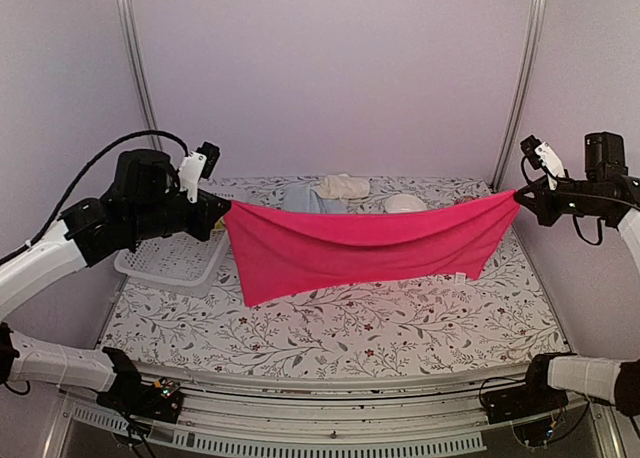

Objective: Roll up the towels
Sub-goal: Flatten out the towel at the center of the board.

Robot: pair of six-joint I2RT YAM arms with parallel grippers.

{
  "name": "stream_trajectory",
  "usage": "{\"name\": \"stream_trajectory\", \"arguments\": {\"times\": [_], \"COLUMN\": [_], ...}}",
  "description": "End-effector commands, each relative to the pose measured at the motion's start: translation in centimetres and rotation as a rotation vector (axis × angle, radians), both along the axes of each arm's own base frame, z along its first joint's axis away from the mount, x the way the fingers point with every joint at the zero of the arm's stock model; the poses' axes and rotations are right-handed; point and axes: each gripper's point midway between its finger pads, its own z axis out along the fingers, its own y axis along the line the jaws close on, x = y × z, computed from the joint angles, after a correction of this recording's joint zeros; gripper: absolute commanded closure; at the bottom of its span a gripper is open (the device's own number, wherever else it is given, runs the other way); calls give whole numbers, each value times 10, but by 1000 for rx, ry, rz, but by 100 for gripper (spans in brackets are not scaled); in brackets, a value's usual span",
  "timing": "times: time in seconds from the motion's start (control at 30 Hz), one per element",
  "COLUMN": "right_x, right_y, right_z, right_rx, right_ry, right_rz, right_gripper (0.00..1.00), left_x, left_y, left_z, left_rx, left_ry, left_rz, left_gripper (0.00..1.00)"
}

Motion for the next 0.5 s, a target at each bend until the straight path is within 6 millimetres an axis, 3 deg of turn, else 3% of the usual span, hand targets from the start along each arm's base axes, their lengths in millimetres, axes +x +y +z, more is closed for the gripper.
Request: {"name": "stream_trajectory", "arguments": {"times": [0.0, 0.1, 0.2, 0.3, 0.47], "right_x": [-73, -101, -105, -86, -30], "right_y": [22, 29, 29, 22, -4], "right_z": [25, 42, 48, 30, -72], "right_rx": [-31, -58, -78, -91, -128], "right_ry": [-133, -181, -193, -157, 68], "right_rz": [132, 183, 193, 169, 78], "right_gripper": [98, 98, 98, 98, 97], "left_x": [-60, -91, -96, -77, -13], "left_y": [-5, 4, 12, 7, -5], "left_z": [58, 91, 98, 68, -33], "left_rx": [-152, -228, -246, -175, -18], "left_ry": [-152, -237, -255, -195, 75], "left_rz": [-133, -182, -169, -108, 46], "left_gripper": [100, 100, 100, 100, 100]}}
